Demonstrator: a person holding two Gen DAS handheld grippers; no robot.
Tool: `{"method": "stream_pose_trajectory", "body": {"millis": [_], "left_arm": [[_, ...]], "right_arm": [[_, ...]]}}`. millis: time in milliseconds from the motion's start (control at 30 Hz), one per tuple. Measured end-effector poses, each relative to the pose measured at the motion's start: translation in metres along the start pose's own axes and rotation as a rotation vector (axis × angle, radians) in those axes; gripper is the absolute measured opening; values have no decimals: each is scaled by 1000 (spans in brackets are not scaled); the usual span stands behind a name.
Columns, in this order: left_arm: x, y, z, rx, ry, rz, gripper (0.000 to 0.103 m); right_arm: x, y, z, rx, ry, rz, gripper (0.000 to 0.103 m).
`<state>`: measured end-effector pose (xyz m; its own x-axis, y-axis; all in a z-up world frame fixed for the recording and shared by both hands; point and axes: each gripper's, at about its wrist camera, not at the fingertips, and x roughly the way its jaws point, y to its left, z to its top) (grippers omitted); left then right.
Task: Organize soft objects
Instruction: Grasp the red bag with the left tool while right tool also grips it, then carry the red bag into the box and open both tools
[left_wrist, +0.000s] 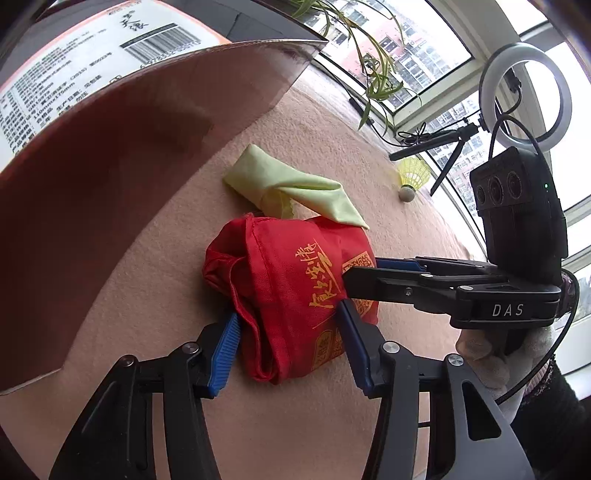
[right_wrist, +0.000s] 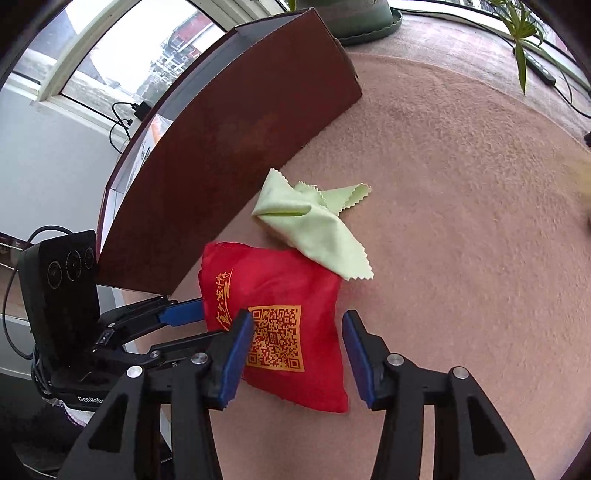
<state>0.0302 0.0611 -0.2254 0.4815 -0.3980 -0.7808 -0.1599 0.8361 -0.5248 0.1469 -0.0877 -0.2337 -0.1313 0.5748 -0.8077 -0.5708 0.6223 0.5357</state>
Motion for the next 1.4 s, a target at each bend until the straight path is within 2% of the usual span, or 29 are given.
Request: {"method": "stream_pose_trajectory", "body": {"millis": [33,200,400,633,800,1000,1233,1400], "left_arm": [[-2,0,-1,2,0,-3,48],[-13,-2,-11,-7,-2,-27,48],[-36,-11,-26,36,-12,-36,48],[-77,-25,-15,101,-75,-35,48],[-111,-26,7,149,-147,-28,48],[-141,-14,47,176,-217,-16,48],[-155,5,93,179,-292,9,48],[-146,22,123,159,-286,30,48]], "right_arm": [[-1,2,-1,4,-1,8,36],[-3,18,-12,0,-4,1,35],[-12,35,-32,17,-16,9,34],[-39,66,-27,1,-87,2,34],[-59,99,-6,-53,-165,-18,34],[-72,143,43,-146,-251,-64,34],[-73,166,103,-193,-315,-68,34],[-61,170,139,-204,-319,-99,34]]}}
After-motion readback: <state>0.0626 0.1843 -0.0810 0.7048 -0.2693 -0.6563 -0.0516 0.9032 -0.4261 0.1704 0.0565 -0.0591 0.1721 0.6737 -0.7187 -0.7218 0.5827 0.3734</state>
